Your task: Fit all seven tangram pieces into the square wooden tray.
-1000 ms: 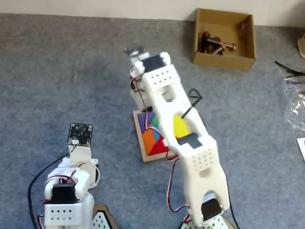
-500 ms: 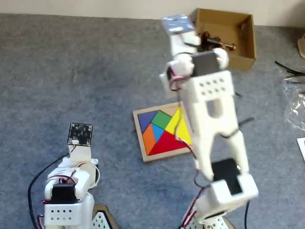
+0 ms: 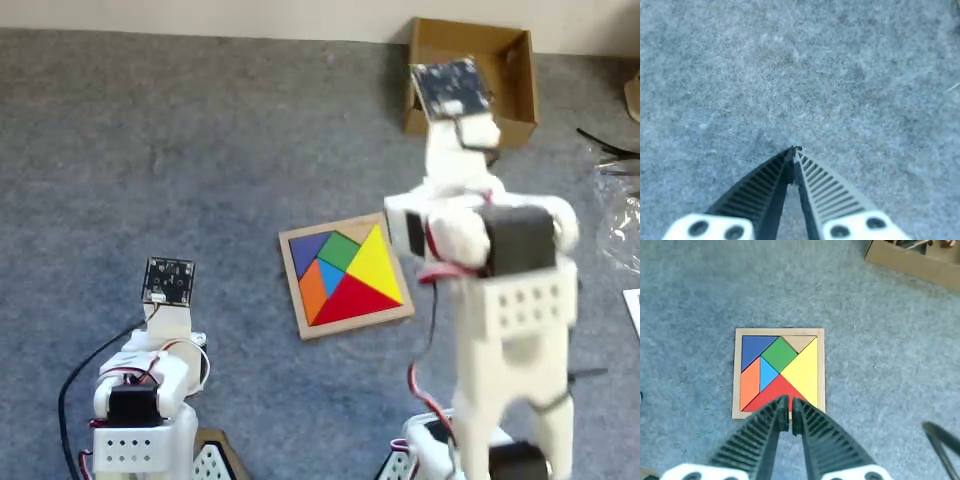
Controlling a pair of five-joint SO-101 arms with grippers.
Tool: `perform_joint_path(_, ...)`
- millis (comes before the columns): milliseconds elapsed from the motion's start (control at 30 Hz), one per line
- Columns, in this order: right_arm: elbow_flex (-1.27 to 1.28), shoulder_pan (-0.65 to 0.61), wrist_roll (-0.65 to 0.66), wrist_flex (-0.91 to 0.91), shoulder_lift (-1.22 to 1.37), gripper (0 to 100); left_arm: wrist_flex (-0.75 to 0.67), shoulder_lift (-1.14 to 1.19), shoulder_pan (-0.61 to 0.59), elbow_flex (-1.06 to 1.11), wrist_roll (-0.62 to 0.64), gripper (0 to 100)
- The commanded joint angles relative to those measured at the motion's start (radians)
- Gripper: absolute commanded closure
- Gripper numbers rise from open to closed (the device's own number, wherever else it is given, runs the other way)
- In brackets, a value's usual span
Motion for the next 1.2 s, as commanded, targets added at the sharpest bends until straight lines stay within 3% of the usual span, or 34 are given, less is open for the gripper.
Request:
perform_joint_path(0, 0.073, 0.012, -0.011, 0.012, -0.140, 99.3, 0.008, -0.013, -0.005, 0.022, 0.011, 99)
perform_joint_path(133, 0.205, 0.025, -0.011, -0.042, -0.265, 99.3, 0.008, -0.013, -0.005, 0.022, 0.011, 99)
perform_joint_path(400, 0.541, 0.246, -0.009, -0.257, -0.561, 99.1, 0.008, -0.013, -0.005, 0.022, 0.011, 99)
perform_joint_path(500, 0.671, 0.294, 0.069, -0.306, -0.631, 99.0, 0.008, -0.013, -0.005, 0.022, 0.011, 99)
perform_joint_path(1167, 0.905, 0.358, 0.080, -0.317, -0.677, 99.3, 0.008, -0.013, -0.005, 0.022, 0.011, 99)
